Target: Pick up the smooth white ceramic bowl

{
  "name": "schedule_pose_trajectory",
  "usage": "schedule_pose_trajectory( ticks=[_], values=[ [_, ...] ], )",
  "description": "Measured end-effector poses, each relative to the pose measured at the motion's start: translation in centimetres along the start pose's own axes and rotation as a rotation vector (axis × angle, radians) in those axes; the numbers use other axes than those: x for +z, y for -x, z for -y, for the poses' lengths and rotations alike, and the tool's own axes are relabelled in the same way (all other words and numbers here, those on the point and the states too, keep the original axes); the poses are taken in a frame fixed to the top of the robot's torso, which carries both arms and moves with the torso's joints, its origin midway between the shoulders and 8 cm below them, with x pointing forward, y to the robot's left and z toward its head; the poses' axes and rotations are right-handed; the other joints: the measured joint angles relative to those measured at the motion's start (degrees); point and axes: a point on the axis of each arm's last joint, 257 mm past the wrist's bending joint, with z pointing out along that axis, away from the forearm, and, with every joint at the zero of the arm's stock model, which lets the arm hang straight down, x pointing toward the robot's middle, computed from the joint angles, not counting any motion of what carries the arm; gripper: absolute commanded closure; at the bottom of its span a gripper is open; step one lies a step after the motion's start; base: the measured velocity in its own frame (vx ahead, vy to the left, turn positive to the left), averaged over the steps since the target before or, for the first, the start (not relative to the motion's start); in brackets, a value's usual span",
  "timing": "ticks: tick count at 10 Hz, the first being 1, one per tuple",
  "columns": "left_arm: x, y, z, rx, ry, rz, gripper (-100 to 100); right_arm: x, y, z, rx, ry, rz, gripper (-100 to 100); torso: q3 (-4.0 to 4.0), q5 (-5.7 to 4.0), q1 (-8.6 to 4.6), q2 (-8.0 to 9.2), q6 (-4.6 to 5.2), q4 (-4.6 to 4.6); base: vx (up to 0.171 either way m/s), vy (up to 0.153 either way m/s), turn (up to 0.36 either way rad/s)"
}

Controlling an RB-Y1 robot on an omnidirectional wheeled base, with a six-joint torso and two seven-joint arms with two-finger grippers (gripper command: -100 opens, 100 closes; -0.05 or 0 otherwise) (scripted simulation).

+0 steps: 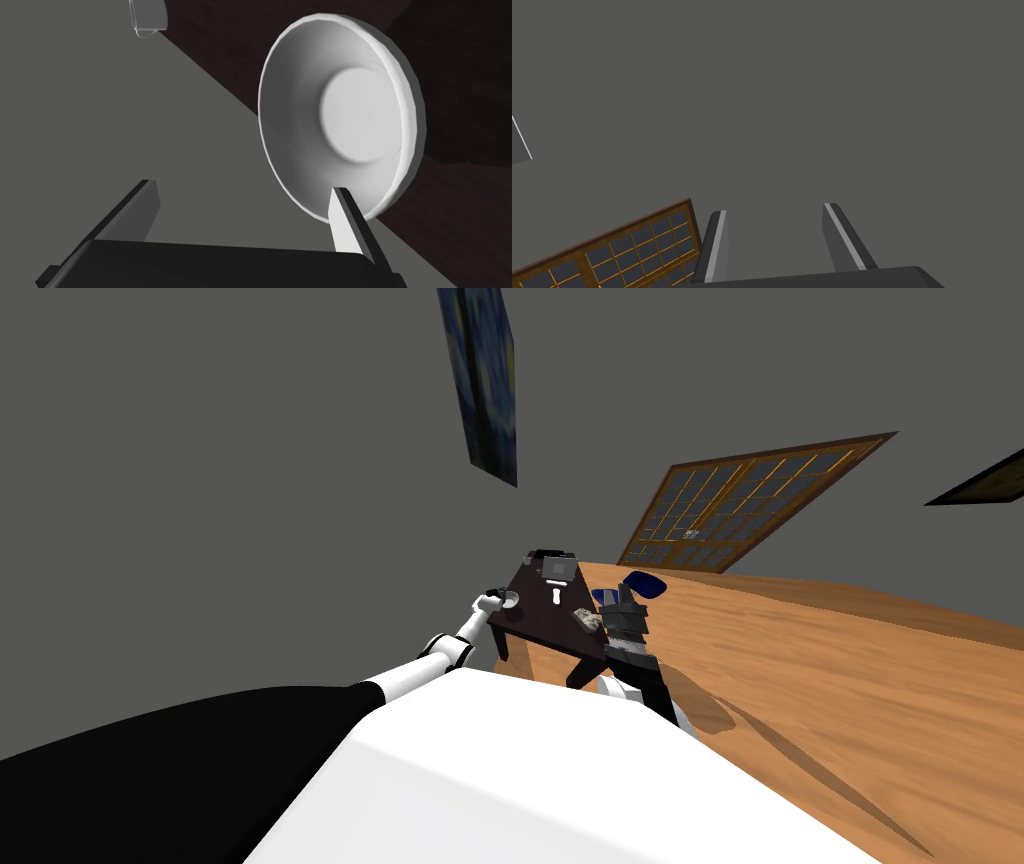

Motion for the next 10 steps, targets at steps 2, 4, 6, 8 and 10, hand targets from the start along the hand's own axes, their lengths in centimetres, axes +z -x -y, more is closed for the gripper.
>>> schedule_pose_trajectory(
  ticks=[2, 4, 6, 8, 10],
  values=[
    [0.4, 0.1, -1.4, -0.012, 0.057, 0.007, -100, 0.0, 0.0, 0.0, 0.0, 0.0, 0.0, 0, 0.01, 0.0, 0.0, 0.01, 0.0, 0.0, 0.014, -0.007, 0.006],
    [0.6, 0.3, -2.5, -0.02, 0.099, 0.014, -100, 0.0, 0.0, 0.0, 0.0, 0.0, 0.0, 0, 0.02, 0.01, 0.02, 0.04, 0.0, 0.0, 0.01, -0.004, 0.004],
    [0.9, 0.4, -3.6, -0.031, 0.143, 0.02, -100, 0.0, 0.0, 0.0, 0.0, 0.0, 0.0, 0, 0.01, 0.0, 0.01, 0.03, -0.01, 0.0, 0.017, -0.008, 0.003],
    [0.9, 0.4, -4.8, -0.044, 0.193, 0.026, -100, 0.0, 0.0, 0.0, 0.0, 0.0, 0.0, 0, 0.0, 0.0, 0.0, 0.01, -0.01, 0.0, 0.02, -0.005, 0.002],
    [1.0, 0.4, -5.9, -0.057, 0.237, 0.031, -100, 0.0, 0.0, 0.0, 0.0, 0.0, 0.0, 0, 0.0, 0.01, 0.01, 0.01, -0.01, -0.01, 0.021, -0.006, -0.001]
  ],
)
